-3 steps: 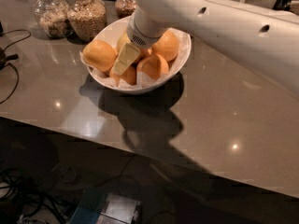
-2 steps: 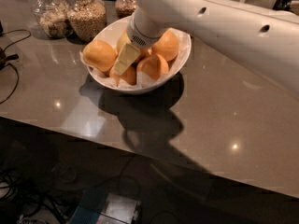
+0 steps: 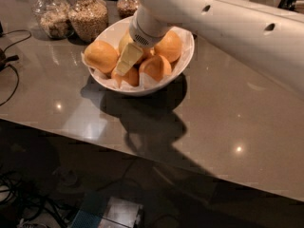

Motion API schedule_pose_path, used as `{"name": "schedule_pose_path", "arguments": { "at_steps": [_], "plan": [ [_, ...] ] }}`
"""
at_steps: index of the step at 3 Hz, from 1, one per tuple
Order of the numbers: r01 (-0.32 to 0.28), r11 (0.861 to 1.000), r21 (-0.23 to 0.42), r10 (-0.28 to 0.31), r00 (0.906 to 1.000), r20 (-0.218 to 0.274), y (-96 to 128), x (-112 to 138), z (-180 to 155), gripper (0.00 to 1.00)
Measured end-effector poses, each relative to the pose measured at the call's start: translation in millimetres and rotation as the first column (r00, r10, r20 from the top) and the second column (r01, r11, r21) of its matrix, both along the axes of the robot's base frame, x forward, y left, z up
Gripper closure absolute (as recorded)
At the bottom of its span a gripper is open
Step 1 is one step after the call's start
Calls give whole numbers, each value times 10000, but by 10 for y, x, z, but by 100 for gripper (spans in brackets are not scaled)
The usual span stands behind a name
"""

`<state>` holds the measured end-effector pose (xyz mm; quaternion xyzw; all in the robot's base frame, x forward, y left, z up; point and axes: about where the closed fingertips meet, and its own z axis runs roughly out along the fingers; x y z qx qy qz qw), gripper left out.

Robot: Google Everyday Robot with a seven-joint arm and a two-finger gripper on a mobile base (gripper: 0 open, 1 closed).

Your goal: Pick orange from white bowl

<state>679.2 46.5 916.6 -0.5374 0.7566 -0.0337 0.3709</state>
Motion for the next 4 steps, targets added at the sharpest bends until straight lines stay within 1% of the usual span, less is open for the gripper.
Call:
{"name": "schedule_pose_path", "arguments": {
  "at_steps": [1,2,3,4],
  "plan": [
    [749,9969,246,-766,9942,757,-143,-78,158,100],
    [1152,9925,412,-1190,9873,1050,-193,-105,194,100],
    [1217,9917,404,-1246,9889,805,-160,-95,107,100],
    [1217,9917,404,-1246,9889,805,-159,-95,137,100]
  ]
}}
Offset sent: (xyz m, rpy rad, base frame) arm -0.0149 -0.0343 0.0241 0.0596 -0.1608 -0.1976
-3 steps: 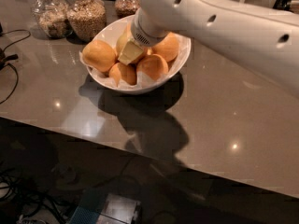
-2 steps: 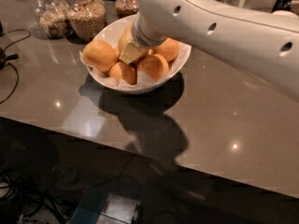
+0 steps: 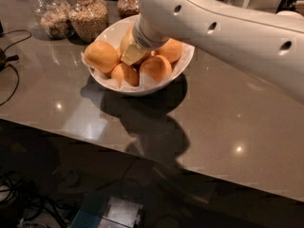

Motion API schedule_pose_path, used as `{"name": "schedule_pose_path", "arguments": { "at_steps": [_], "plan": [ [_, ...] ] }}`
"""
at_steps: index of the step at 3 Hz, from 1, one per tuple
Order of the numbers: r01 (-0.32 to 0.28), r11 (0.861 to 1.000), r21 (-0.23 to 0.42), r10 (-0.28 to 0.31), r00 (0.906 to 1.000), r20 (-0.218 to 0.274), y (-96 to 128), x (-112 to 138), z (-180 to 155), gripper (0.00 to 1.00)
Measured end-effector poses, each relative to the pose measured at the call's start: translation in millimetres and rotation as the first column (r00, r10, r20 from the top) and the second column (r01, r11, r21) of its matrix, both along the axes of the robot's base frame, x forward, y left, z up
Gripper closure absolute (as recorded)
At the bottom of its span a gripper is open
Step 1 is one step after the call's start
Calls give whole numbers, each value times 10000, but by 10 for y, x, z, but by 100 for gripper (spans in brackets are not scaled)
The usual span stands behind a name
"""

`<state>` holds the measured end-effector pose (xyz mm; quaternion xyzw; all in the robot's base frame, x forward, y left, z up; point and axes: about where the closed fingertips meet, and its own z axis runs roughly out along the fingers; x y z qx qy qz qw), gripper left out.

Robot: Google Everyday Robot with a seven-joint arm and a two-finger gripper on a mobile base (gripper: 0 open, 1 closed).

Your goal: Pick orange from white bowl

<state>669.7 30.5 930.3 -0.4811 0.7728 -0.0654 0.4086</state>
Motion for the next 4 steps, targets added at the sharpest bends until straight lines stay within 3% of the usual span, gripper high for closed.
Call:
{"name": "schedule_pose_path", "arguments": {
  "at_steps": [1,2,3,4],
  "plan": [
    [-418,9991,75,420,9988,-270,75,-28,-10,100],
    [-1675,9844,546,1733,9761,-1311,345,-124,48,100],
    [-3261,9426,716,3338,9247,-1833,462,-454,365,100],
    [-3934,9190,274,3908,8994,-1959,441,-552,362,100]
  ]
}}
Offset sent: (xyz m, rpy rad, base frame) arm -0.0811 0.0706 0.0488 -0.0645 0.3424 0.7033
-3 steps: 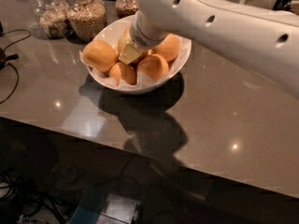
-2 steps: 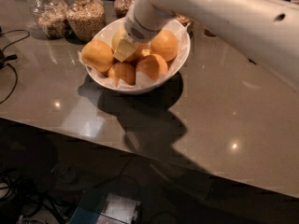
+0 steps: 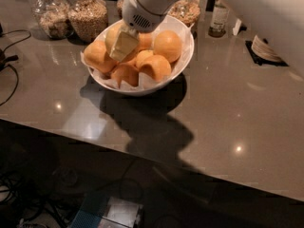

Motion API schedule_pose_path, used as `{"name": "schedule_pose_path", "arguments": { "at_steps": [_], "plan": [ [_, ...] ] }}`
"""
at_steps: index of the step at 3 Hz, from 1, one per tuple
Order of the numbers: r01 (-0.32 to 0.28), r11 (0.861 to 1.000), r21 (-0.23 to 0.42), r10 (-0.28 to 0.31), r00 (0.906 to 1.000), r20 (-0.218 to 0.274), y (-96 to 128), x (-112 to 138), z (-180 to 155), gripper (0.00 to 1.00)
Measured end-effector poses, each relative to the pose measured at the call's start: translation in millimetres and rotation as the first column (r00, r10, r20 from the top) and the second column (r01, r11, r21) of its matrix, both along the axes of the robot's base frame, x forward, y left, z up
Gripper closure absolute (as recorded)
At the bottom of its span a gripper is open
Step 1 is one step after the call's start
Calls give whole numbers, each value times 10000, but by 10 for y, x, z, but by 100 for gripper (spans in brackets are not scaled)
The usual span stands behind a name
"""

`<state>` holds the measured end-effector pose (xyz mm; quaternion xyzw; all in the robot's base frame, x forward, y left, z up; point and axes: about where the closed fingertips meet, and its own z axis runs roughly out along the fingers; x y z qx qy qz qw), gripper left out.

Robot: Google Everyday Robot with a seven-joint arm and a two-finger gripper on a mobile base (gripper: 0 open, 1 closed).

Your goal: Pick orange from white bowl

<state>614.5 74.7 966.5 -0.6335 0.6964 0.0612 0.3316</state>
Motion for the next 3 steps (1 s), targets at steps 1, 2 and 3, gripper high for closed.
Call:
{"name": "schedule_pose_path", "arguments": {
  "at_steps": [1,2,3],
  "plan": [
    [153,9999,5,-153,9997,-184,4,-4,37,100],
    [676,9976,135,-669,9966,-474,-129,-217,295,100],
    [1496,9887,-64,-1497,9868,-617,-378,-527,733,100]
  ]
}}
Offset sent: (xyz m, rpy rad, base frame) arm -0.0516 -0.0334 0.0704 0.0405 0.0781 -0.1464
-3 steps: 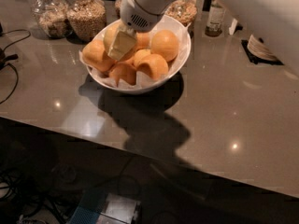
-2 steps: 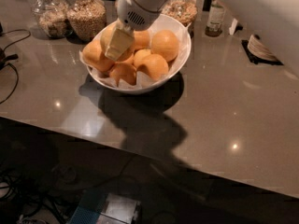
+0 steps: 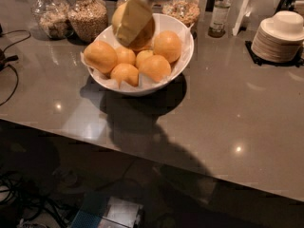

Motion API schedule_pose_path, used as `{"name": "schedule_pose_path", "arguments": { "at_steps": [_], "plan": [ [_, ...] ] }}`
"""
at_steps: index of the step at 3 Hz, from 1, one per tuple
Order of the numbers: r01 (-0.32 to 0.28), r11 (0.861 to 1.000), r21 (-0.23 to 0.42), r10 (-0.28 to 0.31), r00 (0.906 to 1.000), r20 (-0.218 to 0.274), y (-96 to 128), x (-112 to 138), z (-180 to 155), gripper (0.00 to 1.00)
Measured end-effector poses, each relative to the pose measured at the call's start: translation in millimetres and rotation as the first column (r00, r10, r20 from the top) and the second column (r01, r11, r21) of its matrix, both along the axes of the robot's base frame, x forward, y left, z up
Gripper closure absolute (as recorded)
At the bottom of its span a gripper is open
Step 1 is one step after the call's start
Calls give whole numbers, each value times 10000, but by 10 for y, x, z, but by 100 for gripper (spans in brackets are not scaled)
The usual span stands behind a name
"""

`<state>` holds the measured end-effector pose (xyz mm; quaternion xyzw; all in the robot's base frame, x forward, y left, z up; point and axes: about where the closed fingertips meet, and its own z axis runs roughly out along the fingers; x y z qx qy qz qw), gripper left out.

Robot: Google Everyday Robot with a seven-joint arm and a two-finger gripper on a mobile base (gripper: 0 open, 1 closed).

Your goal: Pick orange from white bowl

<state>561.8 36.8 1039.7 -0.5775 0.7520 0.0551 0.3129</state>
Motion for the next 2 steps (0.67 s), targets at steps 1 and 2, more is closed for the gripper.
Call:
{"name": "schedule_pose_path", "arguments": {
  "at_steps": [1,2],
  "plan": [
    [686,9975,-177,-690,9972,-273,-327,-284,309,100],
    [716,9974,-34,-717,9948,-721,-563,-419,360,100]
  ]
}}
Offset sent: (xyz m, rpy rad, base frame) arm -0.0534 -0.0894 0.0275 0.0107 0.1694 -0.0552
